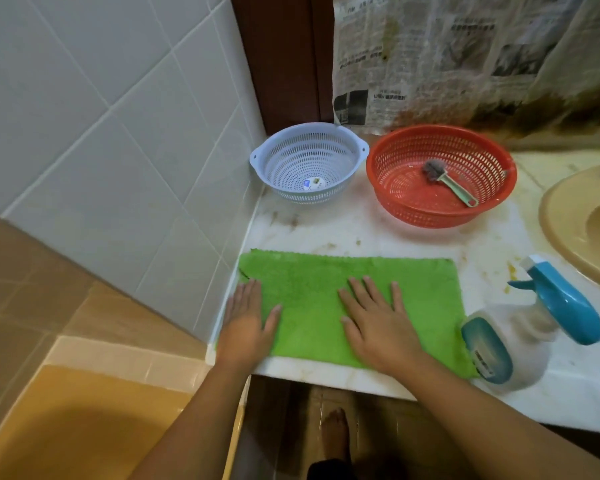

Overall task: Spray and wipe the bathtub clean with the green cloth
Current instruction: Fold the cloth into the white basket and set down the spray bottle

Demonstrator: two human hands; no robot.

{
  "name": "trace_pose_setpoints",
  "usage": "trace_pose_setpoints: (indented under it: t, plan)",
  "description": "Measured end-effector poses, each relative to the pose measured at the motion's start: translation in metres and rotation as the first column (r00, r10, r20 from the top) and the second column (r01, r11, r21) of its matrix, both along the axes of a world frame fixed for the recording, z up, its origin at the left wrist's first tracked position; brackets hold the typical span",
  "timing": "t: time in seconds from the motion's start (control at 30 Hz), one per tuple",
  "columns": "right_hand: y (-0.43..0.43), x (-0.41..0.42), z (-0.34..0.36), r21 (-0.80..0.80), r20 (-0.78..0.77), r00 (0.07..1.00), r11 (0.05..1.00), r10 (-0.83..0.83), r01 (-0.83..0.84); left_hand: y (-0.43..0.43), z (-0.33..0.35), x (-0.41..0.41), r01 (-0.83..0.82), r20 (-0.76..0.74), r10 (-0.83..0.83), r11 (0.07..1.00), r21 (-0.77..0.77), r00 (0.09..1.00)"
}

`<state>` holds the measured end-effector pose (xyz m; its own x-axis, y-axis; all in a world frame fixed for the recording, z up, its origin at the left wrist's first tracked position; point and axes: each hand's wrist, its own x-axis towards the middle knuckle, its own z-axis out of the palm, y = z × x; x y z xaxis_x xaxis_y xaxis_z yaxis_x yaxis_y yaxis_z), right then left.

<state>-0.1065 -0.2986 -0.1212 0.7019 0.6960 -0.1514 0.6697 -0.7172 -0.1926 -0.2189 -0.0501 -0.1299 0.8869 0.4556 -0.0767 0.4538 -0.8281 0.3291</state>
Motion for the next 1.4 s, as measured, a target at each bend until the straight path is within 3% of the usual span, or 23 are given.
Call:
trace_pose_setpoints:
  t: [0.27,0.4,0.47,0.63,0.73,0.9,1.13,1.3,1.4]
  plan:
    - [0.047,-0.001,0.02,-0.08,-0.075,0.981,0.981,-0.18,0.174,0.015,0.016,0.004,0.039,-0.237,-0.038,0.999,0.002,0.971]
    - [0.095,0.002,0.022,0.073,-0.144,0.982,0.991,0.124,-0.114,0.021,0.022,0.007,0.147,-0.229,-0.136,0.989,0.031,0.964]
    - [0.116,0.009,0.016,0.087,-0.151,0.973,0.983,0.176,-0.165,0.027,0.023,0.002,0.201,-0.243,-0.178,0.977,0.073,0.954]
    - [0.154,0.027,0.019,0.032,0.019,0.997,0.997,-0.076,0.075,0.032,0.024,-0.002,0.236,-0.269,-0.204,0.968,0.09,0.941]
    - [0.181,0.029,0.026,0.068,0.096,0.993,0.995,-0.073,0.067,0.031,0.023,0.002,0.216,-0.245,-0.193,0.974,0.071,0.95]
    - [0.208,0.035,0.023,0.145,-0.034,0.982,0.971,-0.188,0.191,0.041,0.016,0.007,0.179,-0.121,-0.177,0.984,0.011,0.977]
    - [0.214,0.045,0.025,0.262,-0.235,0.923,0.895,-0.305,0.362,0.044,0.01,0.01,0.175,-0.156,-0.175,0.985,-0.016,0.972]
    - [0.212,0.048,0.019,0.353,-0.237,0.896,0.826,-0.375,0.439,0.041,0.013,0.007,0.18,-0.195,-0.174,0.984,0.014,0.965]
    - [0.215,0.049,0.016,0.331,-0.168,0.903,0.84,-0.396,0.43,0.041,0.017,0.01,0.177,-0.236,-0.169,0.984,0.014,0.957]
